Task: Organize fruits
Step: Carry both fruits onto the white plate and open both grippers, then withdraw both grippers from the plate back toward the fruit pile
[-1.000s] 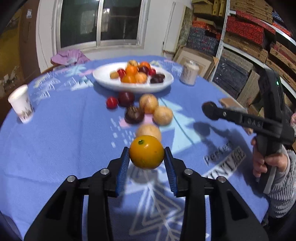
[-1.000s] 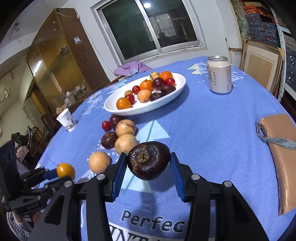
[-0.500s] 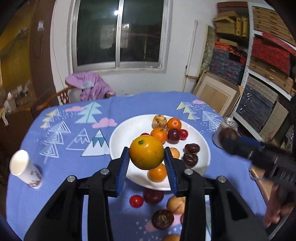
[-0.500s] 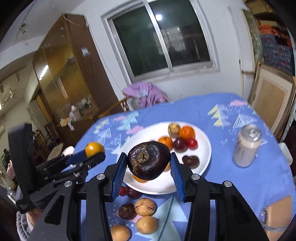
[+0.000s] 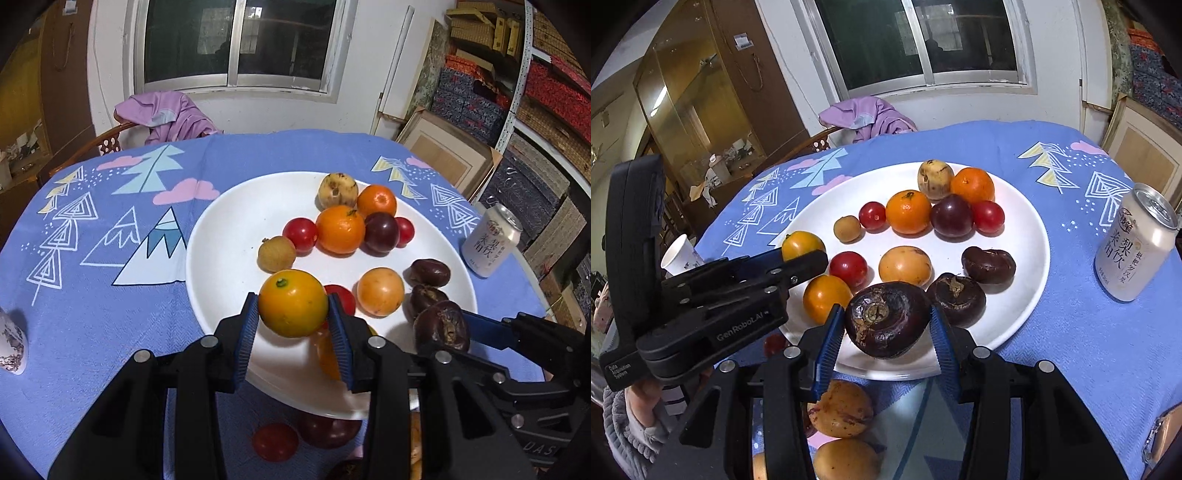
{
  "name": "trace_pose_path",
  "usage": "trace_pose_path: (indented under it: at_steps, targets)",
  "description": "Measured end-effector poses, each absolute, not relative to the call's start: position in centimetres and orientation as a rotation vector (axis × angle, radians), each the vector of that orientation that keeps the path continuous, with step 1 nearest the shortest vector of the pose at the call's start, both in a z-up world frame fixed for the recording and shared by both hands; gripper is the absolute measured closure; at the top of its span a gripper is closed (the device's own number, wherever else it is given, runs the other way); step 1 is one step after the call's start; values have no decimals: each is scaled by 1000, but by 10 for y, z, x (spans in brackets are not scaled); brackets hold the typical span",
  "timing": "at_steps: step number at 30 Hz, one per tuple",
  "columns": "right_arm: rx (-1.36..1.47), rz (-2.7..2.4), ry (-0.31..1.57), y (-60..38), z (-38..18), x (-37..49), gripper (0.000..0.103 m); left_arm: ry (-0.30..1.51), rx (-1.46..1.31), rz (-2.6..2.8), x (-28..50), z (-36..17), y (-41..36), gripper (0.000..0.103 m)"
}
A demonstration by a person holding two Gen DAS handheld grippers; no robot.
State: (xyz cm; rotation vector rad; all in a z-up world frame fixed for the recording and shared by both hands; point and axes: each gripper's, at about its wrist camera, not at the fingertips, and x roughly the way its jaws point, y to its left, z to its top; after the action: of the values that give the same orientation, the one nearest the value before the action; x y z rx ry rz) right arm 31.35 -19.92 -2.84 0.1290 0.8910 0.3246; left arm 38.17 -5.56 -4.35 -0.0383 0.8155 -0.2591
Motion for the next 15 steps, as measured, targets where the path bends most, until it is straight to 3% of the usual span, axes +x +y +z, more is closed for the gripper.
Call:
trace_pose_path:
  at_steps: [6,11,15]
  targets:
    - [146,311,889,-205,-27,314,52,825,-57,-254,386,-48,-50,65]
    - [214,312,844,-221,-7,305,43,790,-59,-245,376,-35,-47,42]
    - [260,337,784,-233,17,280,38,737,-106,-224,360,-11,-30,32]
